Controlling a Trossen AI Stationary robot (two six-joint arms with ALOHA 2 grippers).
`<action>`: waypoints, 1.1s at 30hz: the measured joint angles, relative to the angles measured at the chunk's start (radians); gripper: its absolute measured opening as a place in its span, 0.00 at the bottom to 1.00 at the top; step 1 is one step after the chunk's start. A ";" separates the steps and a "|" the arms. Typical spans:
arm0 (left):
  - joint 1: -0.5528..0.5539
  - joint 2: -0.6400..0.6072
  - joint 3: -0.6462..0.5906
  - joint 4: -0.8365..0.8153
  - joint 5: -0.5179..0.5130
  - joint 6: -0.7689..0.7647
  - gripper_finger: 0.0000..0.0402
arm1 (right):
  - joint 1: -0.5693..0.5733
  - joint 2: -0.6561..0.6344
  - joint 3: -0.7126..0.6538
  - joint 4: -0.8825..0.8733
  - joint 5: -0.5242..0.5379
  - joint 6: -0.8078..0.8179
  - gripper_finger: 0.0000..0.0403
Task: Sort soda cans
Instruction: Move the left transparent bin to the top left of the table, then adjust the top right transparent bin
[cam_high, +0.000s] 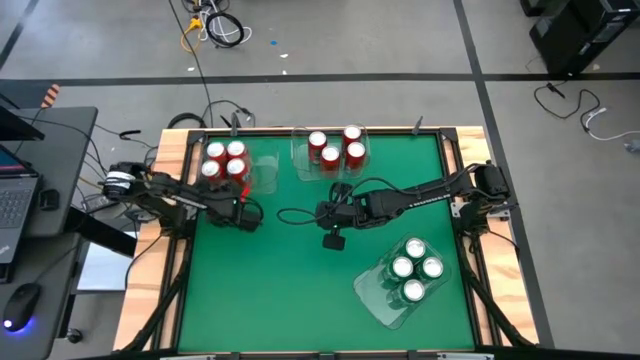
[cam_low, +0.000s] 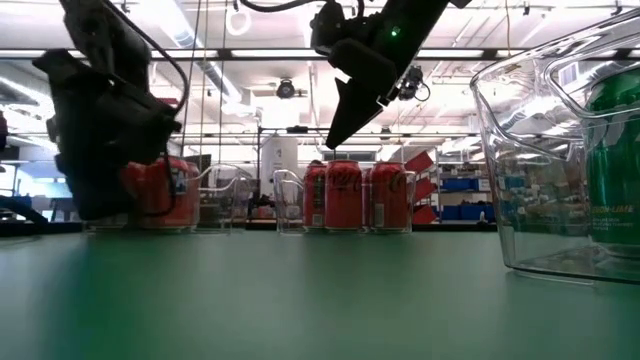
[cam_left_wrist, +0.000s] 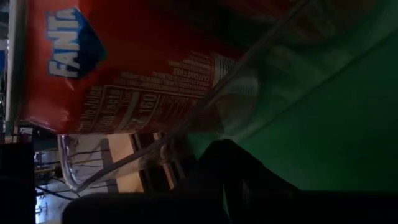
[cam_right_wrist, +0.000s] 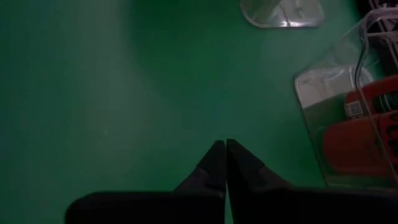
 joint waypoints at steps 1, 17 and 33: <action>0.020 0.000 0.000 0.015 -0.014 0.012 0.00 | 0.000 0.000 0.000 0.000 0.000 0.000 0.00; 0.276 0.000 0.001 0.262 -0.146 0.358 0.00 | -0.056 -0.012 0.000 -0.146 0.112 0.054 0.00; 0.255 0.000 0.001 0.269 -0.181 0.480 0.00 | -0.366 -0.143 -0.066 -0.459 0.296 0.390 0.00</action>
